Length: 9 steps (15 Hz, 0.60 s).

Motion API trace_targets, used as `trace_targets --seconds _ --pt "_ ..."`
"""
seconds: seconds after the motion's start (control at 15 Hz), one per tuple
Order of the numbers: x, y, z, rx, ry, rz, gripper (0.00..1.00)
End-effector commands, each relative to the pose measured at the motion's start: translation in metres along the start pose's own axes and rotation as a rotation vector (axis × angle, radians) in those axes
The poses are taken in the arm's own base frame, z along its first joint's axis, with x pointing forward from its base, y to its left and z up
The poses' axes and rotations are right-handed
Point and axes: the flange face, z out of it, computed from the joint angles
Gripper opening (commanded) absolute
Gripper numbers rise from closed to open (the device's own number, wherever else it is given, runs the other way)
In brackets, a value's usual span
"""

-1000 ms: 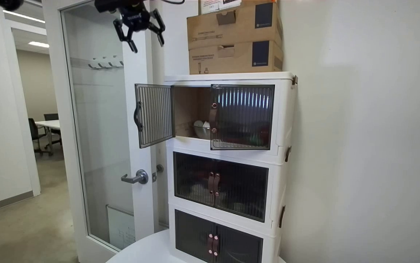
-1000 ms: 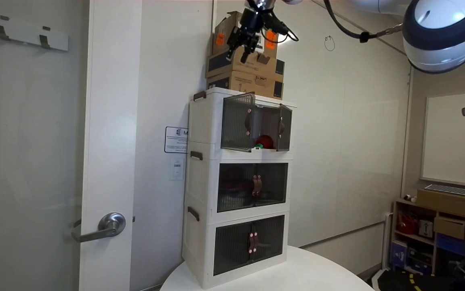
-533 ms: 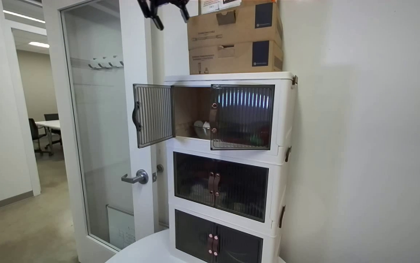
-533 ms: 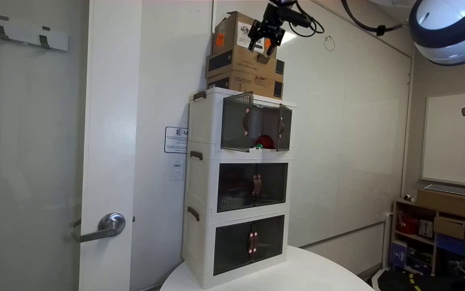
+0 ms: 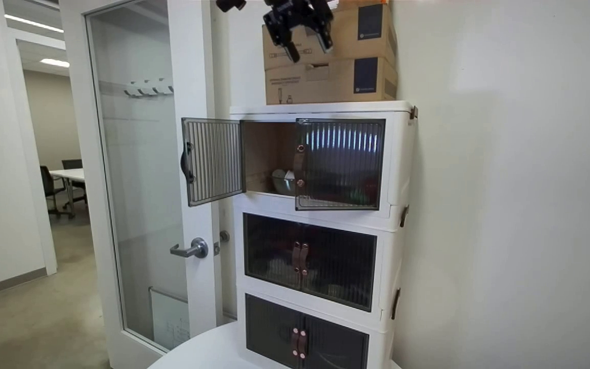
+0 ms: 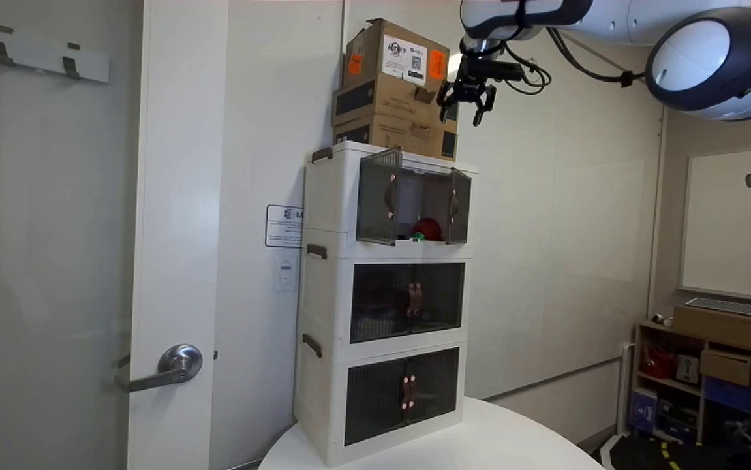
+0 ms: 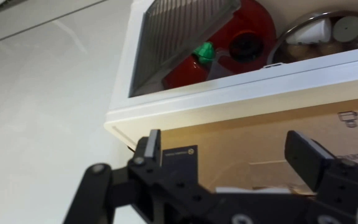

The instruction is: Open the upper part of the cabinet door

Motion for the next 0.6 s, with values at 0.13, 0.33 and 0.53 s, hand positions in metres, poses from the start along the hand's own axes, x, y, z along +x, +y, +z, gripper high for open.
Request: trace_targets --seconds 0.13,0.33,0.53 --pt "-0.015 0.024 0.059 -0.143 -0.121 0.244 1.00" --pt "-0.030 0.022 0.088 -0.180 -0.208 0.353 1.00" --pt "-0.039 0.023 0.116 -0.199 -0.249 0.408 1.00"
